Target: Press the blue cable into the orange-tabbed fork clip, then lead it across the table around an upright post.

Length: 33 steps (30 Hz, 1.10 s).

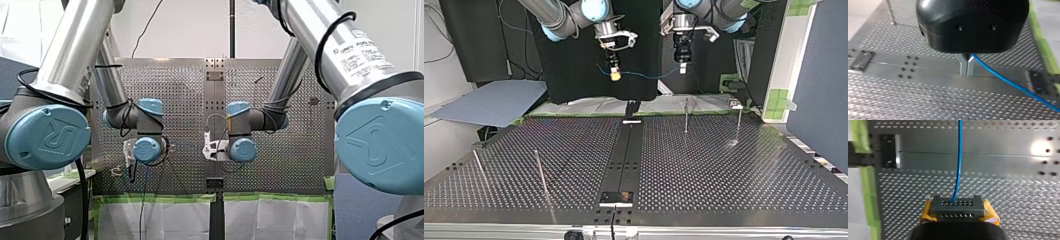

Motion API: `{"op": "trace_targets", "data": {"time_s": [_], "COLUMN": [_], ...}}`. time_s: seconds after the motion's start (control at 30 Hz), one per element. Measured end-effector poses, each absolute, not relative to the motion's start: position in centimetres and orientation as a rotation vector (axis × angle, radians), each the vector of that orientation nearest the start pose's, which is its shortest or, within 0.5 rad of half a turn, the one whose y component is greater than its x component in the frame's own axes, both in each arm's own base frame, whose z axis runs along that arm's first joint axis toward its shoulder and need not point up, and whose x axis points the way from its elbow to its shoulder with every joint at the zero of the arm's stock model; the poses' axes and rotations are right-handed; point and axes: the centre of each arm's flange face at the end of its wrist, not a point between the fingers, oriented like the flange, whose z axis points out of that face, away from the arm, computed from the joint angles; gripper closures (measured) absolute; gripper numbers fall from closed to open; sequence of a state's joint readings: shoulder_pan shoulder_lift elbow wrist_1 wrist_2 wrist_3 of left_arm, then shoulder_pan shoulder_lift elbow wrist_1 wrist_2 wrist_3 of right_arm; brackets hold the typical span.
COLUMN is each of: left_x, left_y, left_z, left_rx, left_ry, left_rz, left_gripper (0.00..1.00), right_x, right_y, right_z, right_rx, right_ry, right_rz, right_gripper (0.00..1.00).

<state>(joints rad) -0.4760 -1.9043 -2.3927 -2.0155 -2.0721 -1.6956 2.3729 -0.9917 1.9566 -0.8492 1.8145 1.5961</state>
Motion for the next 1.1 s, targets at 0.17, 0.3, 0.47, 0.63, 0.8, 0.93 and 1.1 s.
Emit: {"op": "trace_targets", "data": {"time_s": [0.17, 0.3, 0.47, 0.63, 0.8, 0.93, 1.1], "left_x": [31.3, 32.3, 33.4, 34.4, 35.2, 35.9, 36.6], "left_y": [-24.3, -23.6, -22.7, -21.6, -20.7, -19.9, -18.5], "left_z": [10.6, 10.6, 10.7, 10.2, 9.1, 8.2, 6.7], "left_rx": [-0.106, -0.100, -0.098, -0.085, -0.073, -0.074, -0.083], "left_ry": [1.566, 1.560, 1.552, 1.555, 1.561, 1.562, 1.580], "left_rz": [-0.065, -0.059, -0.058, -0.044, -0.032, -0.019, 0.001], "left_gripper": [1.00, 1.00, 1.00, 1.00, 1.00, 1.00, 1.00], "right_x": [47.0, 47.3, 48.1, 48.9, 49.7, 50.4, 51.3], "right_y": [-30.5, -31.2, -32.7, -33.8, -34.5, -35.1, -35.8], "right_z": [10.5, 10.4, 9.5, 8.4, 7.0, 5.7, 4.6], "right_rx": [1.662, 1.634, 1.612, 1.626, 1.665, 1.703, 1.737], "right_ry": [-0.940, -0.940, -0.933, -0.925, -0.922, -0.919, -0.919], "right_rz": [1.576, 1.598, 1.609, 1.601, 1.580, 1.560, 1.546], "right_gripper": [1.00, 1.00, 1.00, 1.00, 1.00, 1.00, 1.00]}}
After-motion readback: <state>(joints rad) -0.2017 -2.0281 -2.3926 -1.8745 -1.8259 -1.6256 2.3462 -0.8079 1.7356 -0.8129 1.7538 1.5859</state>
